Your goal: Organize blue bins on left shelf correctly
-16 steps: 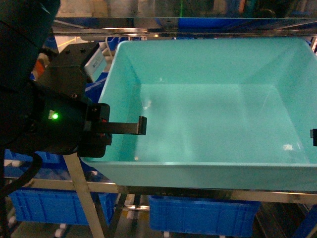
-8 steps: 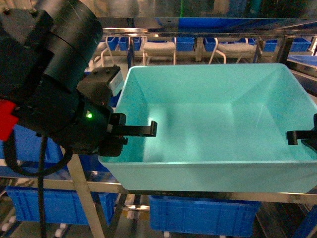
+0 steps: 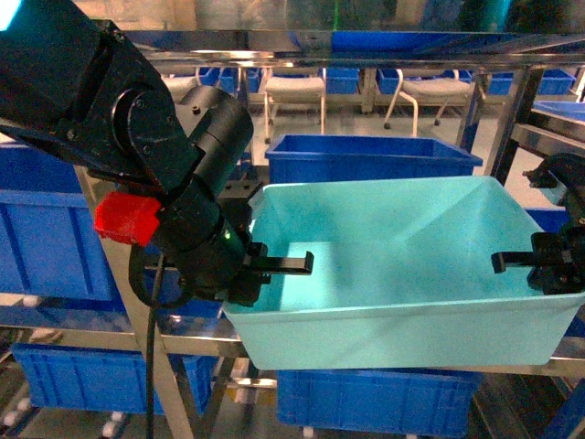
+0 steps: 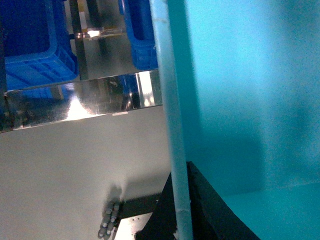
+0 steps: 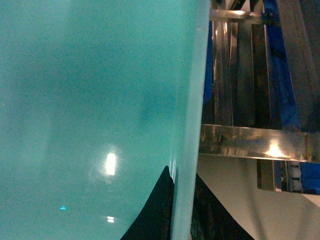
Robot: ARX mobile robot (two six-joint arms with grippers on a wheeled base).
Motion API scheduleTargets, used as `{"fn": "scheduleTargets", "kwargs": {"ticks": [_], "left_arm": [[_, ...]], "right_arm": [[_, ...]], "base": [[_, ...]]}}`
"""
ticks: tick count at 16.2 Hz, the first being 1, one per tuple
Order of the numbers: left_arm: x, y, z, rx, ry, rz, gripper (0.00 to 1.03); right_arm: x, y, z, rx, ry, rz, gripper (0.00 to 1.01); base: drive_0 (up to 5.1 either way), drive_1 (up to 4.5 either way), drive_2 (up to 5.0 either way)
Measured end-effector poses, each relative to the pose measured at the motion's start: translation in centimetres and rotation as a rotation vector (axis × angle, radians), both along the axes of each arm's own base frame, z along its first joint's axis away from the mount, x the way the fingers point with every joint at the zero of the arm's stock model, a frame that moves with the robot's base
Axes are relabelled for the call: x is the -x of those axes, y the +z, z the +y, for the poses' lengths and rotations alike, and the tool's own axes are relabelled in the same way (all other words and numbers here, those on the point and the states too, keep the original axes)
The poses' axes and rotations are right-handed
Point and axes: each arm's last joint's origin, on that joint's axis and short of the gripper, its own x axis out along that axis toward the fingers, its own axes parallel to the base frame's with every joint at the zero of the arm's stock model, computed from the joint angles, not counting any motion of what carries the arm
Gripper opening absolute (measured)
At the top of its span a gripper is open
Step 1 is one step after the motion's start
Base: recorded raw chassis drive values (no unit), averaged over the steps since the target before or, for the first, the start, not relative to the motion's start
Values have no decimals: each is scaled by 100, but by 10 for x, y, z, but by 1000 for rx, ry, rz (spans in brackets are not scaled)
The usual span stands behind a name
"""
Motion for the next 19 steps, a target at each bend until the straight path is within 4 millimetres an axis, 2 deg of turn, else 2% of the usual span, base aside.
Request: {"fn": "scheduleTargets", "kwargs": {"ticks": [4, 9, 13, 17, 19], "left_arm": [[-3, 3, -1, 2, 0, -14, 2], [-3, 3, -2, 1, 0, -11, 2], [-3, 3, -1, 3, 1, -14, 2], [-3, 4, -2, 6, -2, -19, 2], [-2, 4, -3, 4, -3, -15, 2]], "right_arm": [[-2, 3, 0, 7, -2, -14, 7], [-2, 3, 0, 8, -3, -14, 7], [-3, 4, 0, 9, -3, -17, 7], [-3, 6, -1, 12, -2, -25, 7], [-3, 6, -1, 14, 0, -20, 7]], "base": [[0, 0, 0], [3, 392, -386], [0, 0, 0], [501, -347, -66], [0, 0, 0]]}}
